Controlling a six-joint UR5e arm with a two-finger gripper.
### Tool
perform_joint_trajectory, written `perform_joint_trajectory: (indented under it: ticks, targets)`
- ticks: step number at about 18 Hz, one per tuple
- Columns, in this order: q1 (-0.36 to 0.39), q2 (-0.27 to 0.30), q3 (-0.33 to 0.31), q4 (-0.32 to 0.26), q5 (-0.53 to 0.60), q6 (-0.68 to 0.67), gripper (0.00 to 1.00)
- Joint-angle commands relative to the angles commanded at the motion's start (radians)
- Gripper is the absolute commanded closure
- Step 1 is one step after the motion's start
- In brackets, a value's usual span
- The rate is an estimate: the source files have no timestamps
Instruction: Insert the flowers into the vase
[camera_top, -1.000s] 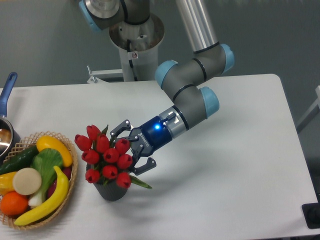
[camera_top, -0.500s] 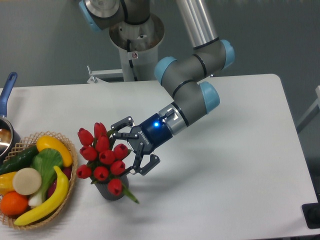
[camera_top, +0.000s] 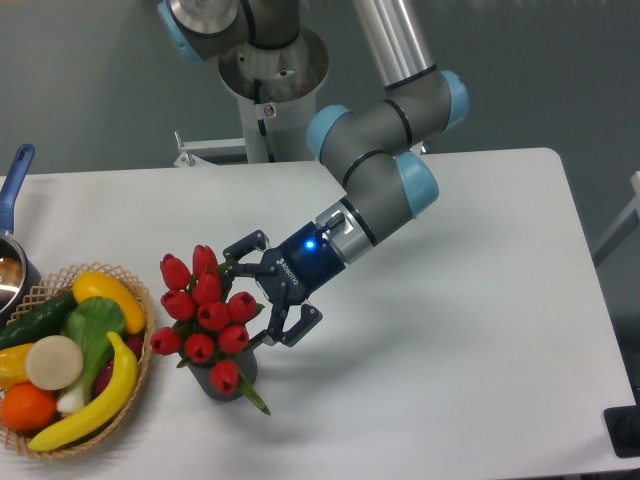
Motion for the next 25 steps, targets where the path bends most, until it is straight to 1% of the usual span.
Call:
perform_joint_trajectory:
  ticks: [3, 4, 7, 9, 12, 19, 21, 22, 23, 25]
  targets:
    - [0.034, 0.041, 0.000, 0.000, 0.032, -0.002, 0.00]
    - [0.057, 0.054, 0.000, 0.000, 0.052, 0.000, 0.00]
    - [0.126, 0.066, 0.014, 0.000, 0.097, 0.012, 0.00]
    - [0.184, 0.095, 0.018, 0.002, 0.121, 0.012, 0.00]
    - [0.271, 0.158, 0.018, 0.002, 0.208, 0.012, 0.00]
    - [0.405, 0.291, 0.021, -0.006, 0.420, 0.003, 0.00]
    - [0.416, 0.317, 0.029, -0.011, 0.495, 0.006, 0.00]
    - [0.414, 0.339, 0.031, -0.014, 0.571, 0.011, 0.00]
    - [0.413, 0.354, 0.035, -0.026, 0.621, 0.012, 0.00]
    - [0.413, 0.380, 0.048, -0.086, 0.687, 0.014, 0.00]
